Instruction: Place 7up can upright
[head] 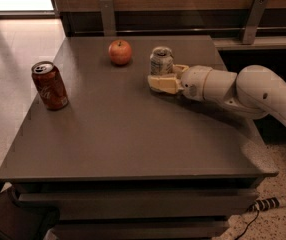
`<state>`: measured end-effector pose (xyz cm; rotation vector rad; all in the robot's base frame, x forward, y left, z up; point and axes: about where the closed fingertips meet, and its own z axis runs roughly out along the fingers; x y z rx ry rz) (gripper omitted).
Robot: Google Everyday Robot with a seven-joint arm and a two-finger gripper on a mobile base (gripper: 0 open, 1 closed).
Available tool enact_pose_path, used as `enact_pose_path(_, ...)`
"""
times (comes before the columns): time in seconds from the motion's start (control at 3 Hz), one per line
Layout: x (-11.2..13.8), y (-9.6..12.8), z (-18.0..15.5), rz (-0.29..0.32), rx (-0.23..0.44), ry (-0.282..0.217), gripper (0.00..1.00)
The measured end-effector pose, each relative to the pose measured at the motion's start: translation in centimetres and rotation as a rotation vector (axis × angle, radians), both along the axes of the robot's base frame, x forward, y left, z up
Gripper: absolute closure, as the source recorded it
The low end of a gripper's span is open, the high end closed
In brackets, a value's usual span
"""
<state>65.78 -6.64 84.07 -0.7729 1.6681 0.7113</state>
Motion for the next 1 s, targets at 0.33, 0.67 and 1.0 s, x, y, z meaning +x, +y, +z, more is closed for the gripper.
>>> enact_pose_path(0.33, 0.00, 0.01, 0.07, 0.000, 0.000, 0.000, 0.59)
enact_pose_path(0.67, 0.00, 0.03, 0.07, 0.000, 0.000, 0.000, 0.27)
enact_pose_path(1.0, 0.00, 0.03, 0.07, 0.000, 0.000, 0.000, 0.05)
